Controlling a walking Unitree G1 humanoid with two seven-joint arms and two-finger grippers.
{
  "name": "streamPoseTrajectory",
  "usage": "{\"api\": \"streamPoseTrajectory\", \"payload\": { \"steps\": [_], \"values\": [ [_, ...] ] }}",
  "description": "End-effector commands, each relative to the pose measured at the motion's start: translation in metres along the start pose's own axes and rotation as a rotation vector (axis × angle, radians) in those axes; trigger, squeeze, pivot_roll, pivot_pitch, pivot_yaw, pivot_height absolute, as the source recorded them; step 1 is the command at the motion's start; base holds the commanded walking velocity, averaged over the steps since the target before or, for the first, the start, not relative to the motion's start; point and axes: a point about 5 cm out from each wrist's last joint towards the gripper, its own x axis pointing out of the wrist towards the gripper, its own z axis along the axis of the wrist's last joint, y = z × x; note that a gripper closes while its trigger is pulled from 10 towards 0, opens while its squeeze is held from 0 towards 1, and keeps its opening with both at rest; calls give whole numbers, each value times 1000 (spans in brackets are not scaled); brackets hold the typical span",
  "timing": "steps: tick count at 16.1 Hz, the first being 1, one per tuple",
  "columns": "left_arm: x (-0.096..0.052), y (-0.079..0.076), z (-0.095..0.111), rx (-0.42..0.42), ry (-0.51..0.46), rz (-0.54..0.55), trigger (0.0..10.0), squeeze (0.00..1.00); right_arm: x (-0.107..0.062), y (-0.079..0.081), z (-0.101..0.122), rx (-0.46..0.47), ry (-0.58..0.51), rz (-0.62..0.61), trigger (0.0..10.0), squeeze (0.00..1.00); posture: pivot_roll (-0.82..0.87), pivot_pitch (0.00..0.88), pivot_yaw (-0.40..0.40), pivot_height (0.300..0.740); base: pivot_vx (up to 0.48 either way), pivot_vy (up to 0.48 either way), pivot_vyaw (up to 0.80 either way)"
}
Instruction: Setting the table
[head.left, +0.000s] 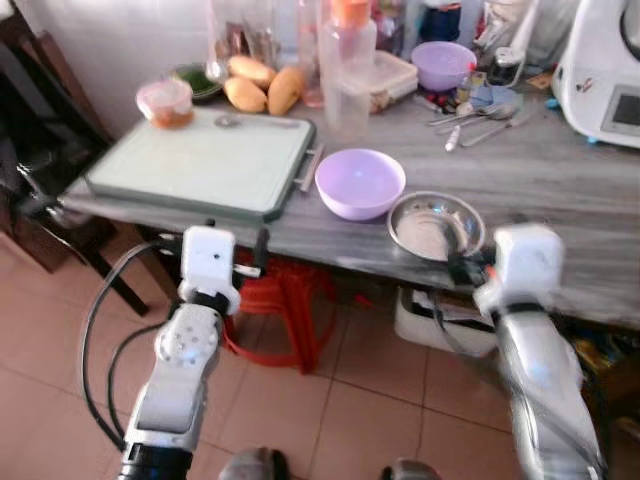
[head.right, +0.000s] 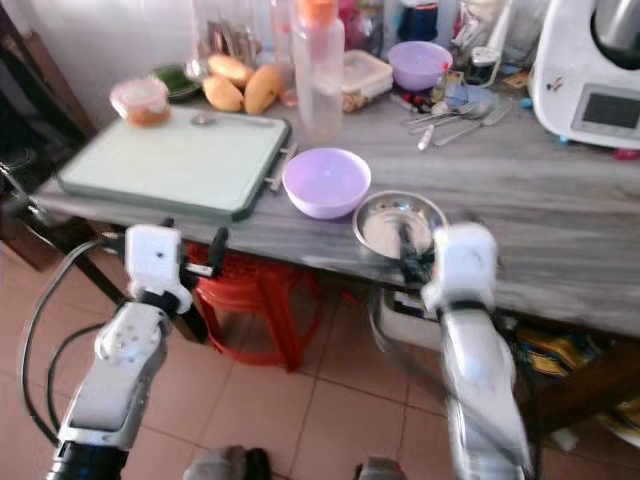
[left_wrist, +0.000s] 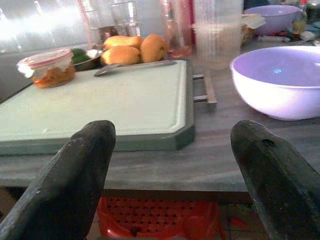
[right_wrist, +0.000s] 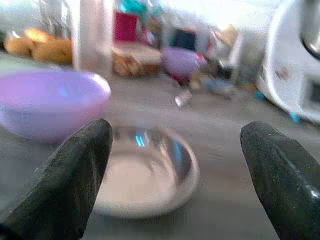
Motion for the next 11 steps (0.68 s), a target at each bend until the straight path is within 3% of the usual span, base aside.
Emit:
{"api": "streamPoseTrajectory", "payload": {
  "steps": [1, 4, 6, 8, 11],
  "values": [
    [3, -4, 1, 3, -7, -35, 10000, 0, -12, 0, -2, -25, 26, -18, 10000, 0, -147, 0, 134, 740, 0, 0, 0],
    [17, -9, 12, 28, -51, -121, 10000, 0, -32, 8, -4, -67, 51, 1, 10000, 0, -149, 0, 147, 740, 0, 0, 0],
    [21, -2, 12, 19, -55, -91, 10000, 0, -30, 14, -3, -90, 16, -8, 10000, 0, -138, 0, 155, 740, 0, 0, 0],
    [20, -1, 7, -9, -39, -54, 10000, 0, -18, 15, 2, -93, -19, -76, 10000, 0, -147, 0, 132, 740, 0, 0, 0],
    [20, -15, 2, -87, -30, -65, 10000, 0, -15, 16, 16, -35, -45, -111, 10000, 0, -205, 0, 137, 740, 0, 0, 0]
  ]
}}
